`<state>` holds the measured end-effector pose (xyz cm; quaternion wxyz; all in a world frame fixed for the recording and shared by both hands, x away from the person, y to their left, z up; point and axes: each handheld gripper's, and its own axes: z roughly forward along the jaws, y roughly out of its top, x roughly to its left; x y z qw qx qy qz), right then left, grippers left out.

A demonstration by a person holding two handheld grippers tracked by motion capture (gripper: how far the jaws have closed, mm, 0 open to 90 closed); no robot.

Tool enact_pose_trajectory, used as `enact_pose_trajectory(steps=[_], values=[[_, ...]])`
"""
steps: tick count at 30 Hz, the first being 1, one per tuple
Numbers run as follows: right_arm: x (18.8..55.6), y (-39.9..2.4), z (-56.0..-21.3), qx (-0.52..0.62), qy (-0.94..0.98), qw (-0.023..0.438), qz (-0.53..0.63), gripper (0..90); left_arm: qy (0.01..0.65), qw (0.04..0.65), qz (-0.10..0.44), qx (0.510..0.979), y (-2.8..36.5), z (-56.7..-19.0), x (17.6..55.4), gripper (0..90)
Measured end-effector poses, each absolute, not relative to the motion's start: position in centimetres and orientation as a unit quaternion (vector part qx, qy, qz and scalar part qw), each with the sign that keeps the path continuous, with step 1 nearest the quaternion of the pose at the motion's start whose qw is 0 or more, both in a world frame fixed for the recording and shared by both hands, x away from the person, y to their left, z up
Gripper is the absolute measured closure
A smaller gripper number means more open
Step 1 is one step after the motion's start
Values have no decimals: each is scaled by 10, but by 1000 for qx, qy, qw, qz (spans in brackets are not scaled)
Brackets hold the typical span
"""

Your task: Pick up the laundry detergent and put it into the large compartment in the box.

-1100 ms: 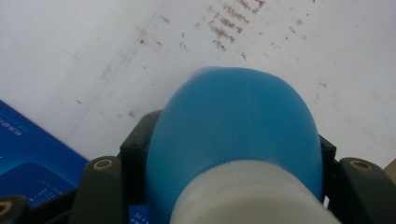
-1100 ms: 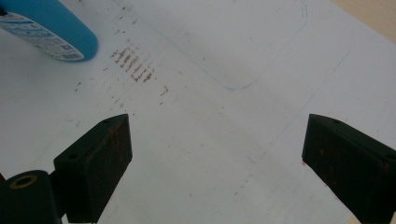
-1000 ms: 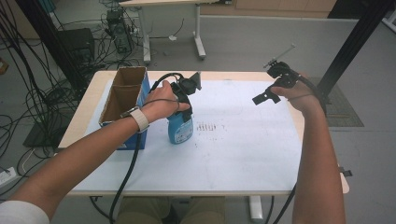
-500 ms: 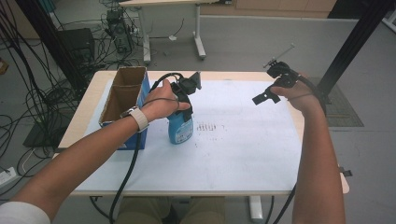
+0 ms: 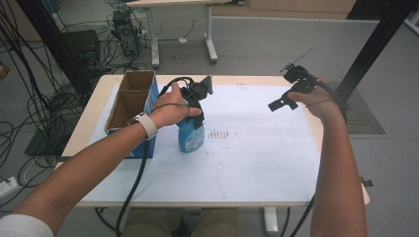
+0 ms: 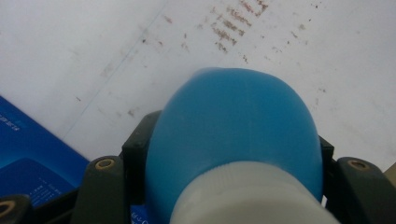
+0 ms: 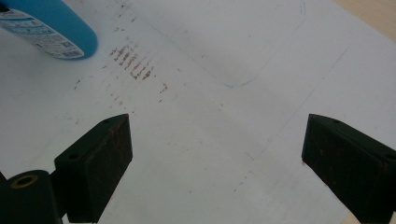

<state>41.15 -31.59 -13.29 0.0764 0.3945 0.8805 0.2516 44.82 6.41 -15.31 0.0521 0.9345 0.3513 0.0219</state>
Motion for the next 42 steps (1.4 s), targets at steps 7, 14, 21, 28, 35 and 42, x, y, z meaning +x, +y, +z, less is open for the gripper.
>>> enact_pose_trajectory(steps=[7, 14, 21, 28, 35, 42], values=[[412, -316, -133, 395, 880, 76, 252, 84, 351, 52, 20, 935, 64, -153, 449, 394], [412, -315, -133, 393, 881, 77, 252, 83, 353, 53, 20, 934, 65, -153, 449, 394], [412, -314, -134, 393, 881, 77, 252, 84, 353, 55, 21, 934, 66, -153, 448, 394], [413, -311, -133, 391, 882, 78, 252, 83, 352, 56, 22, 934, 66, -153, 448, 394], [414, -309, -133, 390, 882, 77, 252, 84, 355, 55, 20, 933, 66, -153, 449, 394], [414, -310, -134, 391, 882, 76, 252, 83, 354, 57, 19, 933, 67, -153, 450, 393]])
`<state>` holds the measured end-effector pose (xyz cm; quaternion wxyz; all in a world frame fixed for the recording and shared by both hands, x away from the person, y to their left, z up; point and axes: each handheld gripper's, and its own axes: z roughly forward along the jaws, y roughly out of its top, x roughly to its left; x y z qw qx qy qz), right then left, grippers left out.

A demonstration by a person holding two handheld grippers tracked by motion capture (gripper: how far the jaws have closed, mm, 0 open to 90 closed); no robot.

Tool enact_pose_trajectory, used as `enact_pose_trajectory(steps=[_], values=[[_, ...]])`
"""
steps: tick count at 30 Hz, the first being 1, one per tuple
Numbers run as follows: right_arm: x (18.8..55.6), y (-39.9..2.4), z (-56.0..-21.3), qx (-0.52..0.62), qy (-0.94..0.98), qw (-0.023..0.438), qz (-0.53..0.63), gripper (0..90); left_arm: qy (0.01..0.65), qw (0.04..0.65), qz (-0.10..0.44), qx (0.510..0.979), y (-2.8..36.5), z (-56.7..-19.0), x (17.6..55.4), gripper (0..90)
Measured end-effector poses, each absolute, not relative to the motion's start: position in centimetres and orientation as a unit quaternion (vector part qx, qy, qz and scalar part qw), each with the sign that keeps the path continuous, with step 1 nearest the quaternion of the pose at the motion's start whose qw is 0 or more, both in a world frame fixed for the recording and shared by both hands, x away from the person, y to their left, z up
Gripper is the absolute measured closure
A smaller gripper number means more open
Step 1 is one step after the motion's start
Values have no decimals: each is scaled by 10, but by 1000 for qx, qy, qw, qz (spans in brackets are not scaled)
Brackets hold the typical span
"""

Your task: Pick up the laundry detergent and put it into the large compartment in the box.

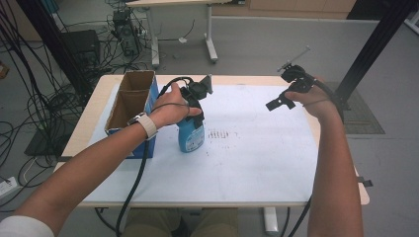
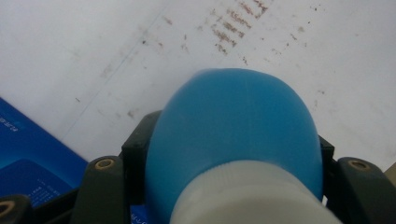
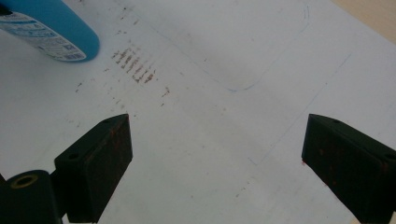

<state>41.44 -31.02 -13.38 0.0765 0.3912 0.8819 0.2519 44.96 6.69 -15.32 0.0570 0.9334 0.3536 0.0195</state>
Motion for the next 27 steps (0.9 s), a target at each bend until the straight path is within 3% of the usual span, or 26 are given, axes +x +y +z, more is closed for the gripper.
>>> enact_pose_trajectory(steps=[27], values=[[415, -310, -135, 392, 882, 76, 251, 84, 357, 61, 21, 932, 68, -154, 448, 393]])
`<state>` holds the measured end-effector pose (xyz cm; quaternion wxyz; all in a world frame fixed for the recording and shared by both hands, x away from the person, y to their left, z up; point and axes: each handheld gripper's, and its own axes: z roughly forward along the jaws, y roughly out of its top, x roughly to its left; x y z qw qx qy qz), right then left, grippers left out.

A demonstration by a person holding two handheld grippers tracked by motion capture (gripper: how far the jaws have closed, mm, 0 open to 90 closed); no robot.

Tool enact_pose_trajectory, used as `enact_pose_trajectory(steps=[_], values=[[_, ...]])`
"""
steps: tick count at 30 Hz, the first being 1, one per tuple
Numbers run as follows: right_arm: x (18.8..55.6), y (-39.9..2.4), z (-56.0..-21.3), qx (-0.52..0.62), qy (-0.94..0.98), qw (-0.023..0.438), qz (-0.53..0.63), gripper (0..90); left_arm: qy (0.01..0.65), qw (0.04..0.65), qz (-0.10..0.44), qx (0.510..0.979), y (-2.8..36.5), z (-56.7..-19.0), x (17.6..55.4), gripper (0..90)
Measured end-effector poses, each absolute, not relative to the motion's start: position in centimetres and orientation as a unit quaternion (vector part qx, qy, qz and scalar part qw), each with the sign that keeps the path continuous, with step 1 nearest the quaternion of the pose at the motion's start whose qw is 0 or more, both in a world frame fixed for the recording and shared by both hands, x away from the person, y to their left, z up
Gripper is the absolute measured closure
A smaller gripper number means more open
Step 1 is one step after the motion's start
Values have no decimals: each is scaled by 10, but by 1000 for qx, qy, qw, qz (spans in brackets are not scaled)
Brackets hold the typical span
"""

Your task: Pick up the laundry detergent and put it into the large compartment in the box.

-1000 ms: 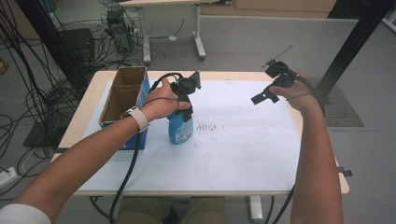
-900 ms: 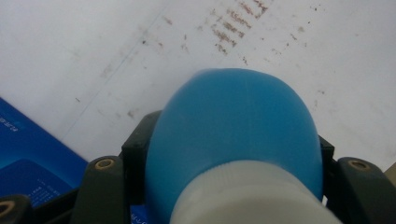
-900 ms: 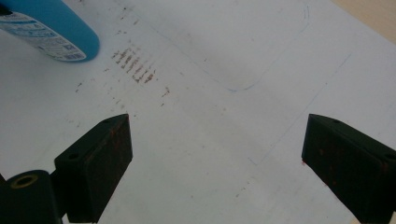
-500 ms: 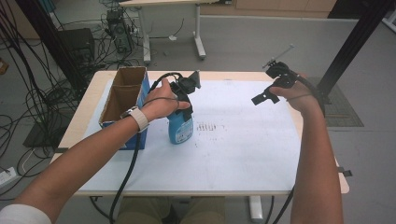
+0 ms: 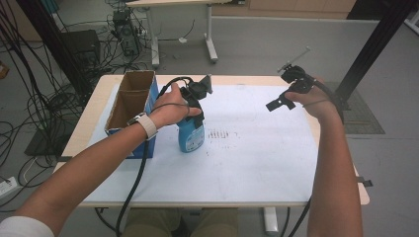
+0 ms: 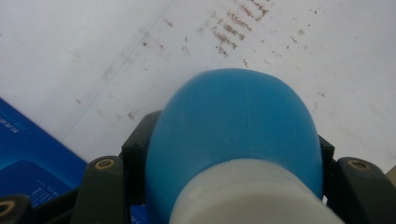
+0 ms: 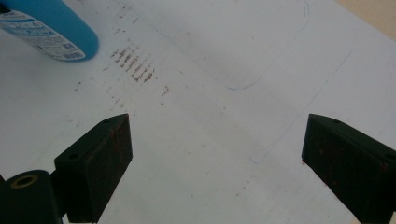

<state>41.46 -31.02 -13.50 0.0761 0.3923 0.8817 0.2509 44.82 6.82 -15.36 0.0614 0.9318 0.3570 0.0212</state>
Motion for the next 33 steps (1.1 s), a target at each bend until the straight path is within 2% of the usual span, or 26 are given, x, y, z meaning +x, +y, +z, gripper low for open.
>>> enact_pose_trajectory(steps=[33], values=[[411, -314, -135, 395, 881, 76, 251, 83, 361, 70, 20, 930, 74, -153, 447, 394]])
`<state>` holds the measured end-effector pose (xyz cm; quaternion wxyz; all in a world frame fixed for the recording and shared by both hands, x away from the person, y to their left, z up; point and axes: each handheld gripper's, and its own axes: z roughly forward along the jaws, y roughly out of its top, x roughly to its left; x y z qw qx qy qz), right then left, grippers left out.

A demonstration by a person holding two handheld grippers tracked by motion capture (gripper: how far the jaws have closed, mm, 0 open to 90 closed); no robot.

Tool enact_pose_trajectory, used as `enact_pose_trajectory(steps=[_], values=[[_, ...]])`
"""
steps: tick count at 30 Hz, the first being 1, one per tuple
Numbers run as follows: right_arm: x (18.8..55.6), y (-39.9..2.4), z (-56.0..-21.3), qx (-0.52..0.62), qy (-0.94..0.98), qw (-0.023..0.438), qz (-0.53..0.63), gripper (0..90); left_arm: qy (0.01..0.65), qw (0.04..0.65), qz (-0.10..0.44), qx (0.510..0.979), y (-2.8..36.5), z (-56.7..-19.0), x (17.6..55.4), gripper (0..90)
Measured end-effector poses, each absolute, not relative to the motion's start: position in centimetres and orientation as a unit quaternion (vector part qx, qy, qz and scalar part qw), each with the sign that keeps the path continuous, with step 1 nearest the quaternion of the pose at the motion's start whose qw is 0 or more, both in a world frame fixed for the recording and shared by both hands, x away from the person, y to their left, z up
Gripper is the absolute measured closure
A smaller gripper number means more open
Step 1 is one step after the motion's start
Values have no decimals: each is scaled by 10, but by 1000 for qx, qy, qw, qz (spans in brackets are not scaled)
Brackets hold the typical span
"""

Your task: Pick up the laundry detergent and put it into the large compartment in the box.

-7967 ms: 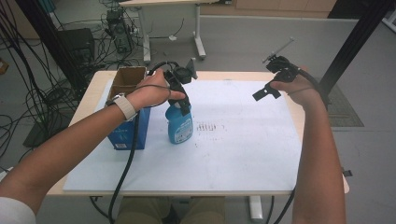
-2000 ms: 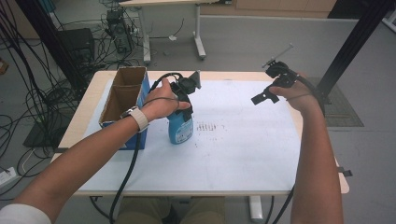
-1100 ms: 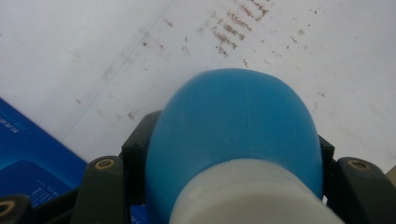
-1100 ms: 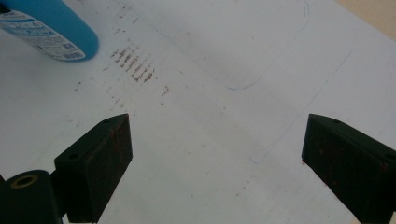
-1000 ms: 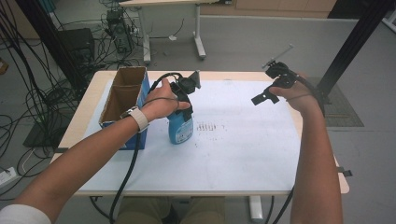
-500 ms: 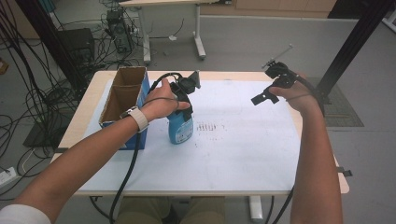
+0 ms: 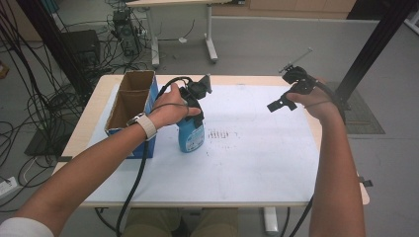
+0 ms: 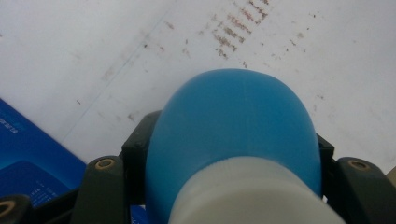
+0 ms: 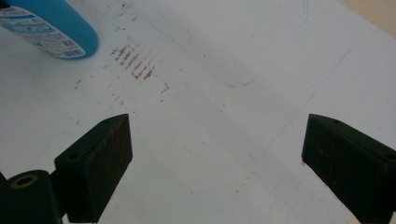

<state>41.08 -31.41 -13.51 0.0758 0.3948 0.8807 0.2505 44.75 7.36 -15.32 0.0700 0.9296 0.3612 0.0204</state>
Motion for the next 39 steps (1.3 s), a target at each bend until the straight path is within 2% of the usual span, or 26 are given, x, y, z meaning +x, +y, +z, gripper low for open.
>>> enact_pose_trajectory(steps=[19, 39], values=[[405, -313, -131, 392, 881, 80, 253, 84, 376, 77, 28, 923, 79, -118, 438, 392], [387, -309, -122, 379, 883, 92, 261, 84, 412, 82, 37, 907, 78, -80, 404, 390]])
